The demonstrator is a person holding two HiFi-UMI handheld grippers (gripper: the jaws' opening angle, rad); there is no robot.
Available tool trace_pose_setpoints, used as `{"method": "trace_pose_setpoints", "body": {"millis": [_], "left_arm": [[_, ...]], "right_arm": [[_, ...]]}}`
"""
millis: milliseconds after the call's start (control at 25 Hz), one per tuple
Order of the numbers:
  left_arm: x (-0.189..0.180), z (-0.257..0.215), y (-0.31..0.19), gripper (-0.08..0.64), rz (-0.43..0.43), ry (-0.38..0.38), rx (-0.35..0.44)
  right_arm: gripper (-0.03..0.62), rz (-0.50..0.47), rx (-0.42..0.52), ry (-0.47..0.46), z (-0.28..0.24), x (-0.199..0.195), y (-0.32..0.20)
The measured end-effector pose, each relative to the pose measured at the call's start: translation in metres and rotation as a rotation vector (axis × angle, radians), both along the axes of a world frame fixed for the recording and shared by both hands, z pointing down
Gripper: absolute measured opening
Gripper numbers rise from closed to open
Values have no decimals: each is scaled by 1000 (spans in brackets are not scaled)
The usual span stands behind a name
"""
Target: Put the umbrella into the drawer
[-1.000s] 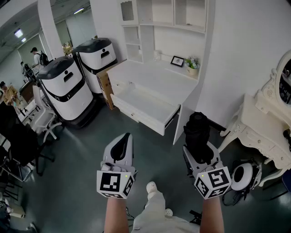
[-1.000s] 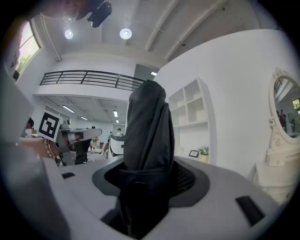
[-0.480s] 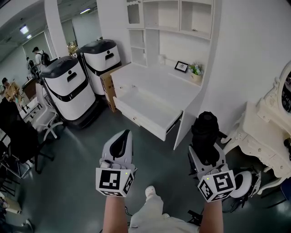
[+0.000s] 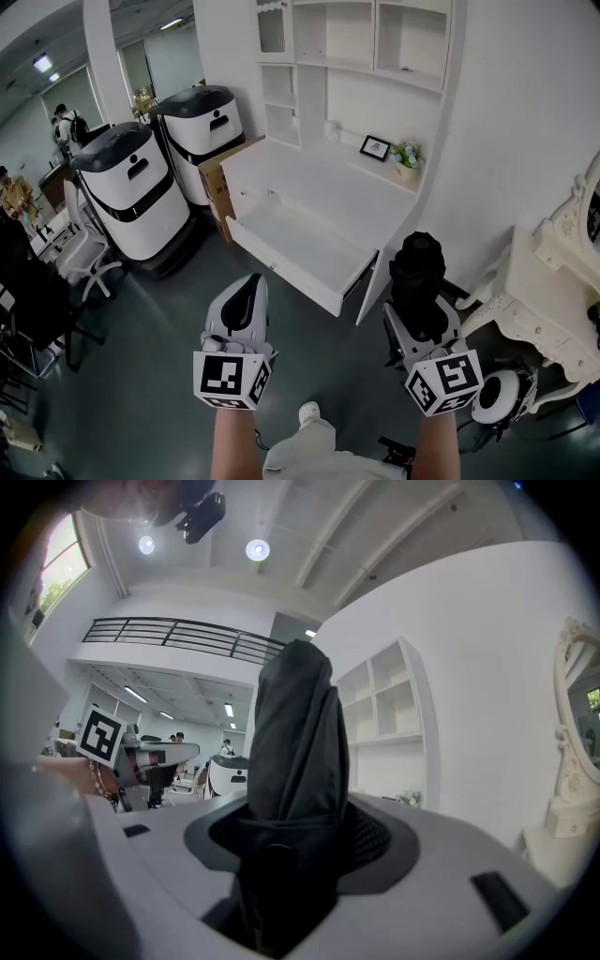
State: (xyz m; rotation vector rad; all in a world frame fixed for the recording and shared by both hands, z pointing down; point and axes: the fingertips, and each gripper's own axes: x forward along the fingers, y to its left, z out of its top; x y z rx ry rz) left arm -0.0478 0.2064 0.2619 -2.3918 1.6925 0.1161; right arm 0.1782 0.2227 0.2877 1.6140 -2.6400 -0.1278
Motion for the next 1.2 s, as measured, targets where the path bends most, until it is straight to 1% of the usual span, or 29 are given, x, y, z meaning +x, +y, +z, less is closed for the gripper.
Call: {"method": "trace_pose_setpoints", "body": {"millis": [200,560,800,1000,1200], "left_arm": [[-9,-2,-53,9,-7,8,-4],[-36,1,-134,9,25,13,-20],[-51,11,-158,9,40,16,-42],[-59,21,-168,9,38,28,-62],[-66,27,-177,9,29,37,-70]], "right_arm": [[245,-4,-20,32,1,-11,-53],[245,16,-36,34,-1,-43,-130],[245,27,-55,38,7,-62,-153],[245,36,-82,43,15,-66,-165],[245,31,-87,50,18,-71,-178]]}}
